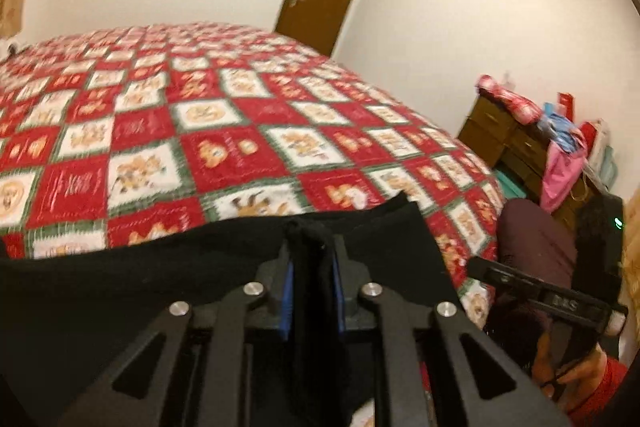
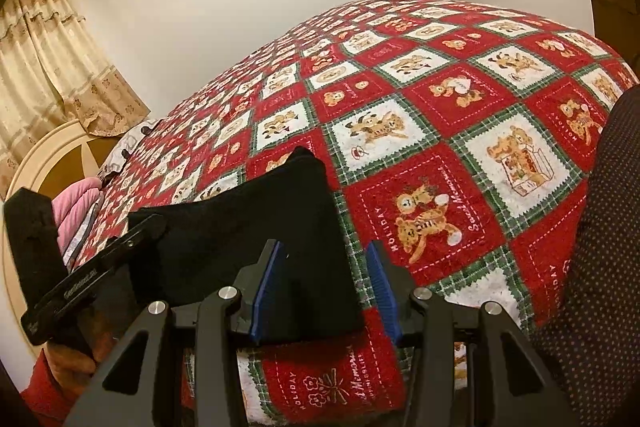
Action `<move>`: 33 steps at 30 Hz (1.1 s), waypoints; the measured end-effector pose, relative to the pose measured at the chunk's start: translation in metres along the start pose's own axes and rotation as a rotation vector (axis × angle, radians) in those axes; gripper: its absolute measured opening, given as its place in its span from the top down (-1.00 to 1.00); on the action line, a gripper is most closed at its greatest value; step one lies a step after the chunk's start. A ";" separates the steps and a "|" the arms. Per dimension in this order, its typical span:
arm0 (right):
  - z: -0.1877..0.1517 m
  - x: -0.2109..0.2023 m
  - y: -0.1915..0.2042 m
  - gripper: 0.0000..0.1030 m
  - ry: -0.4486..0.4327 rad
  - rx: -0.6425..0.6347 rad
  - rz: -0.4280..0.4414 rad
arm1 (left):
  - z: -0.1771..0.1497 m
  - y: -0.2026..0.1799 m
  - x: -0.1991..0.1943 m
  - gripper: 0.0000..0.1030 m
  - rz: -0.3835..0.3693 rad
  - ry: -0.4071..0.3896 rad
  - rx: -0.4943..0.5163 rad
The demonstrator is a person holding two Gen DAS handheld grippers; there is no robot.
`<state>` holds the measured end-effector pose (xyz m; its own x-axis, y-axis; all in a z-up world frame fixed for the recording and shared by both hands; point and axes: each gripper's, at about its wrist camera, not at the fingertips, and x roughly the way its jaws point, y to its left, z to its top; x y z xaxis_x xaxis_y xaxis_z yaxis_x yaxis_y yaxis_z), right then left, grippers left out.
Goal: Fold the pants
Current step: 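Lift and fold the trousers in half with both grippers toward each other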
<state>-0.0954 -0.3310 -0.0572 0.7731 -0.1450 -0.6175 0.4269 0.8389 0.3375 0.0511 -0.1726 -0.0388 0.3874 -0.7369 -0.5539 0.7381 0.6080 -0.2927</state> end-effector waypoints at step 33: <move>0.030 0.090 0.061 0.48 0.117 -0.082 0.230 | 0.007 0.033 -0.030 -0.22 0.223 0.043 -0.021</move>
<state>0.0143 -0.3083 -0.0711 0.7837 0.1120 -0.6110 0.2036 0.8829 0.4230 0.0677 -0.1322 -0.0260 0.5153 -0.5710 -0.6391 0.6251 0.7606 -0.1755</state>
